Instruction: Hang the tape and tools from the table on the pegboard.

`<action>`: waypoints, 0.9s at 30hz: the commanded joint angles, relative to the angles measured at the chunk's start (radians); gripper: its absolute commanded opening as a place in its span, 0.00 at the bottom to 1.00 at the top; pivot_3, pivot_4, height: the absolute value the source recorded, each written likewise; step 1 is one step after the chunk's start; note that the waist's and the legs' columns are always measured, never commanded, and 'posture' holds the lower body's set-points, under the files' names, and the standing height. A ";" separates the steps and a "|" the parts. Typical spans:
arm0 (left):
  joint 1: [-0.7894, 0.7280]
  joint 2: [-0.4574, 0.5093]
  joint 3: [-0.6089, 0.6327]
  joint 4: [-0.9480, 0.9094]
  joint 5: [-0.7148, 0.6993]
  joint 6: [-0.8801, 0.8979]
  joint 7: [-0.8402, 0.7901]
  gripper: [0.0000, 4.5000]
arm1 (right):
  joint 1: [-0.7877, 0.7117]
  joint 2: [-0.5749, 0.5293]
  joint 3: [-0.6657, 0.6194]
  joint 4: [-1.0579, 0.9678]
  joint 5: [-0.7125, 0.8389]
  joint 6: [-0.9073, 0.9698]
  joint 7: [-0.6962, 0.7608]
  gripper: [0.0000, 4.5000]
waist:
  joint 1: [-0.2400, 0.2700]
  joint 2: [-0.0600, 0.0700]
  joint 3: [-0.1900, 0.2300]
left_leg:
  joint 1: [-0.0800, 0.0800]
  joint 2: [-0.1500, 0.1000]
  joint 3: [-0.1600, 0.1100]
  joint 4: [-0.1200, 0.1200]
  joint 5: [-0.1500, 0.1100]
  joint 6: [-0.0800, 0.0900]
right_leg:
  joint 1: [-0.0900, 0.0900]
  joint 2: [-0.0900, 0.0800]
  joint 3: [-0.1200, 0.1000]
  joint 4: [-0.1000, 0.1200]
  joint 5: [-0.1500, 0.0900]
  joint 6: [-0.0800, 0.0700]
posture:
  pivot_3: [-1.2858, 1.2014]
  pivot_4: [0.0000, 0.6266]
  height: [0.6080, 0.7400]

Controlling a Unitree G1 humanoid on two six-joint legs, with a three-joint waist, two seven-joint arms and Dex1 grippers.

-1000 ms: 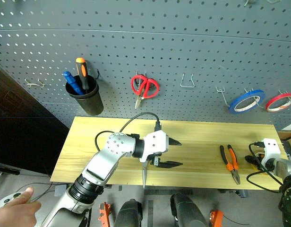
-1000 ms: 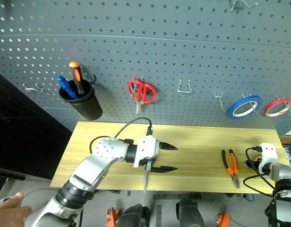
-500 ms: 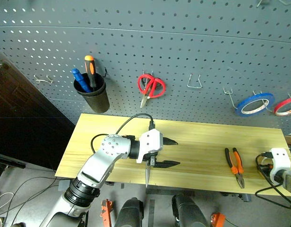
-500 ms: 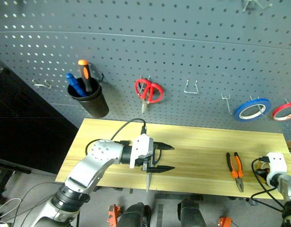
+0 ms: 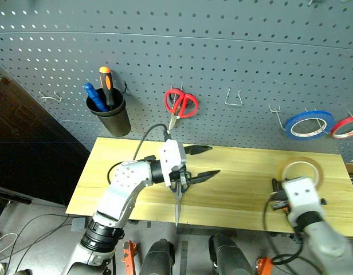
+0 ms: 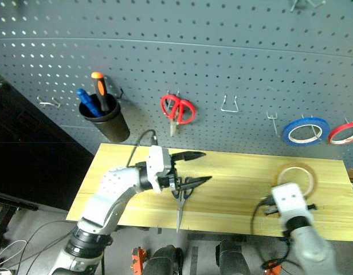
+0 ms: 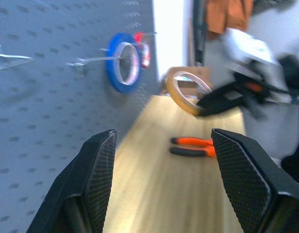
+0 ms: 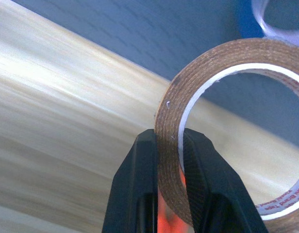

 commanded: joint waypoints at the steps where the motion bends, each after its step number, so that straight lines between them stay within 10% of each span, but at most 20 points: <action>1: 0.032 0.010 0.015 -0.030 -0.028 -0.022 -0.003 0.74 | -0.098 0.004 0.072 -0.056 -0.151 -0.070 -0.057 0.10 | -0.001 -0.001 -0.001 | 0.000 0.000 0.000 0.001 0.000 0.000 | 0.000 0.000 0.000 0.000 0.000 0.000 | 0.50 0.37 1.00; 19: 0.002 -0.037 0.017 -0.037 -0.044 -0.027 0.077 0.74 | -0.516 0.002 -0.098 0.465 0.034 -0.363 0.100 0.10 | 0.001 -0.004 -0.017 | 0.000 -0.001 -0.002 0.001 0.003 -0.001 | -0.002 0.000 -0.004 0.009 -0.001 -0.002 | 0.51 0.30 1.00; 27: 0.000 0.001 -0.001 0.011 0.001 -0.078 0.038 0.74 | -0.354 0.042 -0.098 0.376 0.047 -0.242 0.112 0.65 | 0.005 -0.004 -0.023 | 0.000 0.000 -0.001 0.002 0.003 -0.001 | -0.002 0.000 -0.004 0.010 -0.001 -0.002 | 0.51 0.31 1.00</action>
